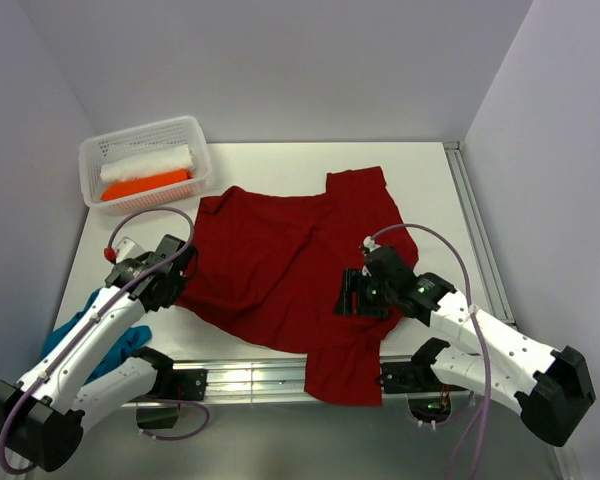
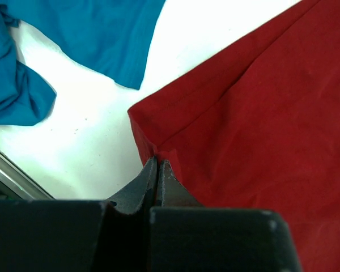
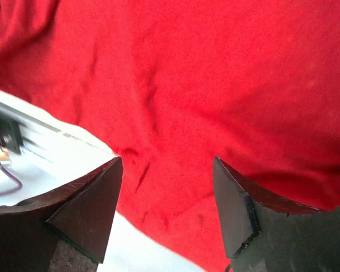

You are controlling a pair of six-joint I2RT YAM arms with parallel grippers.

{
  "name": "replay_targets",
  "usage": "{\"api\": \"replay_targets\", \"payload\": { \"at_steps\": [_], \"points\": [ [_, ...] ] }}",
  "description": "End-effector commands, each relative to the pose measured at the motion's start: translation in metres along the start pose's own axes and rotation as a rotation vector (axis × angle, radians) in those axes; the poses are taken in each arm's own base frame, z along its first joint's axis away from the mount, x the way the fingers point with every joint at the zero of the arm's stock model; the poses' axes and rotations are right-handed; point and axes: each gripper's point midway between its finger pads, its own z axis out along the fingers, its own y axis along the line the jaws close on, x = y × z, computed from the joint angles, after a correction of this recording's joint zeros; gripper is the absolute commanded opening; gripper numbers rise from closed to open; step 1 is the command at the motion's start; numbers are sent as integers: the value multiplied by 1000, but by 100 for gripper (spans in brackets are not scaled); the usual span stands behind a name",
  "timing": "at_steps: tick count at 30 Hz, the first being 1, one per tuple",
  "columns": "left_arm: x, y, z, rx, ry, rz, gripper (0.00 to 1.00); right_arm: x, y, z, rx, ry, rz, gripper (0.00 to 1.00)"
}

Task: Roll the t-shirts
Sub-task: Flatten the tshirt, then fold the tshirt

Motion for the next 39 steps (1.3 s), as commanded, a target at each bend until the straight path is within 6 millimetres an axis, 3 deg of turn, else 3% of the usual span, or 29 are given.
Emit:
{"api": "replay_targets", "payload": {
  "at_steps": [1, 8, 16, 24, 32, 39],
  "points": [
    [-12, 2, -2, -1, -55, -34, 0, 13, 6, -10, 19, 0, -12, 71],
    [-20, 0, 2, 31, -93, -84, 0, 48, 4, -24, 76, 20, -27, 66],
    [-2, 8, 21, 41, -45, -141, 0, 96, 0, -38, 148, 104, -11, 66],
    [0, 21, 28, -13, -59, -172, 1, 143, -12, -45, 198, 196, 21, 68],
    [-5, 24, 24, 1, -79, -201, 0, 167, -30, -45, 209, 266, 95, 66],
    [-12, 24, 23, -12, -110, -207, 0, 177, -50, -47, 311, 281, 42, 66]
  ]
}}
